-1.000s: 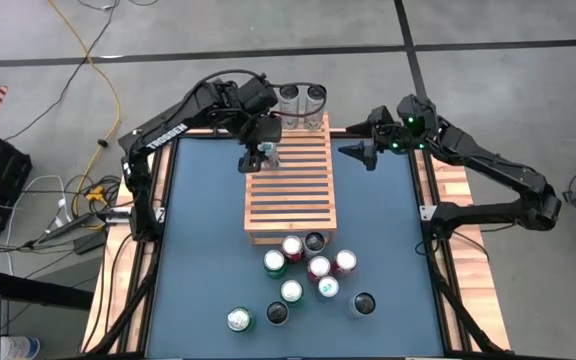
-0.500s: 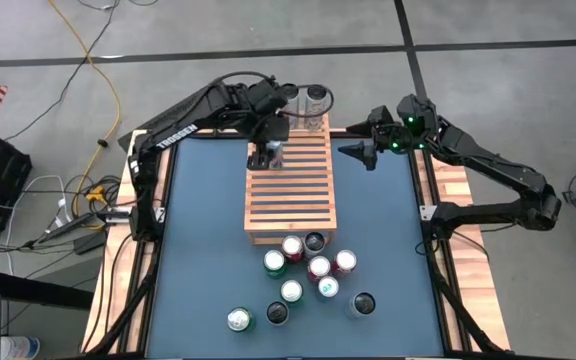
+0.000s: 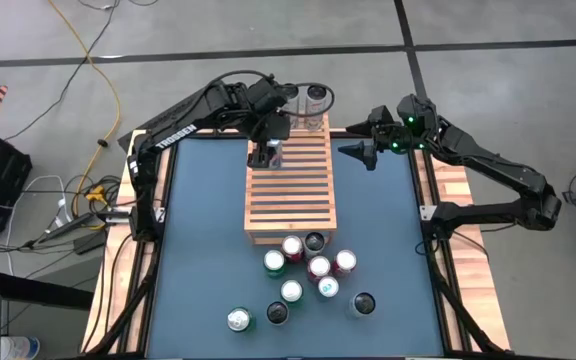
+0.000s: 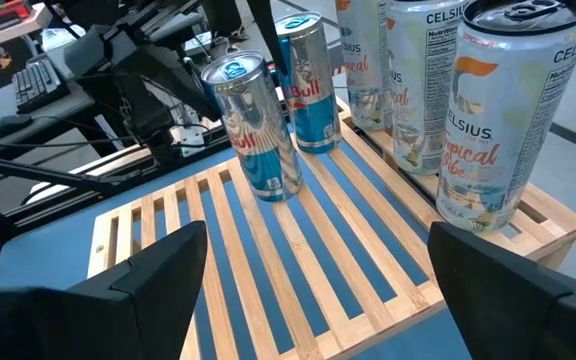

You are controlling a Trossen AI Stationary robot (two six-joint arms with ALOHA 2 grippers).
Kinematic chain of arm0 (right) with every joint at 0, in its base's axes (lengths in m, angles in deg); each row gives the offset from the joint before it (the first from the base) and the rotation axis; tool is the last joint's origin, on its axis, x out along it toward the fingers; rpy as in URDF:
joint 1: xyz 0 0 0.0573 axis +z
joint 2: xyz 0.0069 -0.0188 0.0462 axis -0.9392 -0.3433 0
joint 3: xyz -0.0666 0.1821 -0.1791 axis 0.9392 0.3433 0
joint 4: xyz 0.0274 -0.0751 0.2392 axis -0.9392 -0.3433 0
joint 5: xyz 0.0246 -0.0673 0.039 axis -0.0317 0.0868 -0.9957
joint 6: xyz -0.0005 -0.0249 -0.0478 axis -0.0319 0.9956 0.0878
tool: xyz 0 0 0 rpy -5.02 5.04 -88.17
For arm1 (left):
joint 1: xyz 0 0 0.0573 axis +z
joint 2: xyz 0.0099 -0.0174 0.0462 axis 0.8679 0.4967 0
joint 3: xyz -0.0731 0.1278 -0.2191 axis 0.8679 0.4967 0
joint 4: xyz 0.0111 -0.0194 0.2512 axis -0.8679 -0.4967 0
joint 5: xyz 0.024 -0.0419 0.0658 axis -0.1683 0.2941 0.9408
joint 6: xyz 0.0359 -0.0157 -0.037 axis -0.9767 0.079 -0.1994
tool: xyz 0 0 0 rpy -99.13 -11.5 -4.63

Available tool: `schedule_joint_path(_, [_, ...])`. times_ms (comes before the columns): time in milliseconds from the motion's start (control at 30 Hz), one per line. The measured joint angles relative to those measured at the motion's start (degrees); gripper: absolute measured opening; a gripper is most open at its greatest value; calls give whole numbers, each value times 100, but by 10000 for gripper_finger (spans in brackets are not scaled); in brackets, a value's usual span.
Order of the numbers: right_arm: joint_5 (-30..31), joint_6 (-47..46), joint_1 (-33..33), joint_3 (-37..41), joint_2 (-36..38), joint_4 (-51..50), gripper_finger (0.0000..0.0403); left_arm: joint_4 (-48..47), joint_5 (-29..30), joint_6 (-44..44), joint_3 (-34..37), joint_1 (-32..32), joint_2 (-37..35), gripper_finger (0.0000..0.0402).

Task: Place canned beverage on shelf
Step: Put the left blue soda can on the shelf aligned with the other blue soda cans

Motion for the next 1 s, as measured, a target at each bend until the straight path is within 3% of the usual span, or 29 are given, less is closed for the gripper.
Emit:
schedule_joint_path(367, [0,0,0,0,0,-2,363,572,294,-372,0,33,0,292])
schedule_joint_path(1000, [0,0,-1,0,0,-11,363,276,264,-314,0,114,0,261])
